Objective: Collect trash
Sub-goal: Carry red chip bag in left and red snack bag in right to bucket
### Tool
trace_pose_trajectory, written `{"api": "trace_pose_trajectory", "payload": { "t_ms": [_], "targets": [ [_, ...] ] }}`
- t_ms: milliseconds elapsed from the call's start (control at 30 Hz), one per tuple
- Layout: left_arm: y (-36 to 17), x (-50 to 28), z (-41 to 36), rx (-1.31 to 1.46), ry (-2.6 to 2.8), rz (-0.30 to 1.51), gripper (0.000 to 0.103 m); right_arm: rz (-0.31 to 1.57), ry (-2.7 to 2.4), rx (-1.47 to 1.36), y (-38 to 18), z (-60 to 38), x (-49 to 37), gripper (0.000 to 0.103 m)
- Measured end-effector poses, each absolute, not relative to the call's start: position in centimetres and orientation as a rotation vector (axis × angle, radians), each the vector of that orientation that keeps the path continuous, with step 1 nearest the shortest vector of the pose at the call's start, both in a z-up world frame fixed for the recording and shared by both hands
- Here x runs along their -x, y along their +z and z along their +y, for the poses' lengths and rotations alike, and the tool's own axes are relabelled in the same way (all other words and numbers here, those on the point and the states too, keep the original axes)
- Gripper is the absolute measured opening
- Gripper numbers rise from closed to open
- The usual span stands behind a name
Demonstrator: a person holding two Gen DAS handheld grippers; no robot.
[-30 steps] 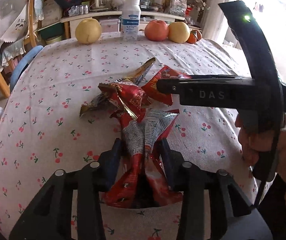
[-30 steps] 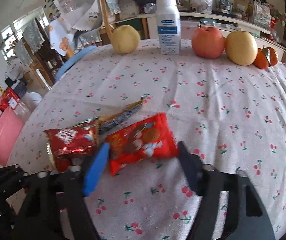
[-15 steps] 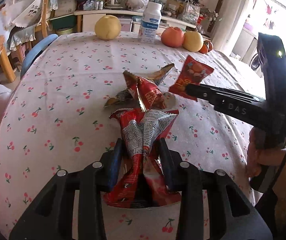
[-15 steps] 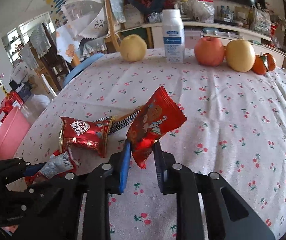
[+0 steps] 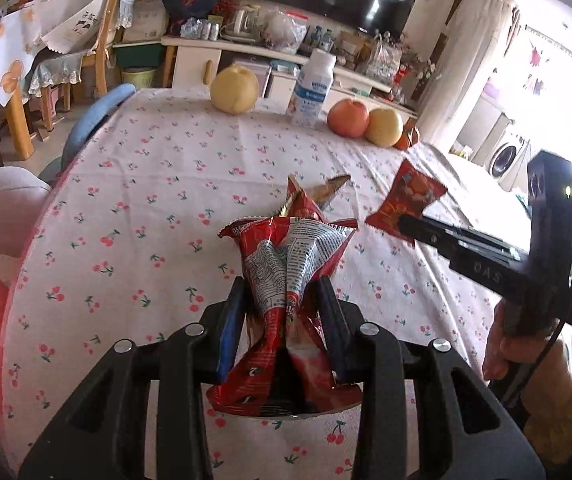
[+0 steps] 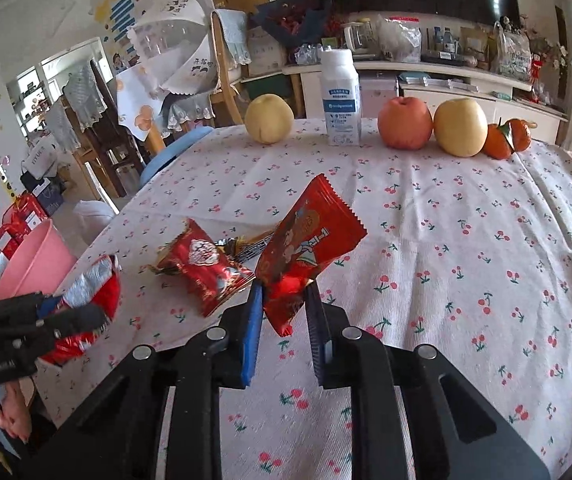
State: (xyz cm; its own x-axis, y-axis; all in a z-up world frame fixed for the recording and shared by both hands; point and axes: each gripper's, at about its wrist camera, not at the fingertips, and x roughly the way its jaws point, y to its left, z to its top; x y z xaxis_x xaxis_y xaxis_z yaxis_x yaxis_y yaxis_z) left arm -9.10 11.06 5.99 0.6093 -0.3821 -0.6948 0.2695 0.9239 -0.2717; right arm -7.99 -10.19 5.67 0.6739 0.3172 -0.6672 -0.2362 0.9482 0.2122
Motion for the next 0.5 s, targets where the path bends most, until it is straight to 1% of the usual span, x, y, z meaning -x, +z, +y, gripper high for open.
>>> {"api": "trace_pose_trajectory", "payload": {
  "t_ms": [233,500],
  "targets": [
    [7.4,9.8,14.0,0.201,-0.349,0.781,0.038,0.750,0.340,-0.070,7.2,-7.8,9.4,0.022],
    [8.8,11.0,19.0,0.276,-0.270,0.715,0.038,0.717,0.412,-0.013,9.8,-3.1,10.6,0.022]
  ]
}}
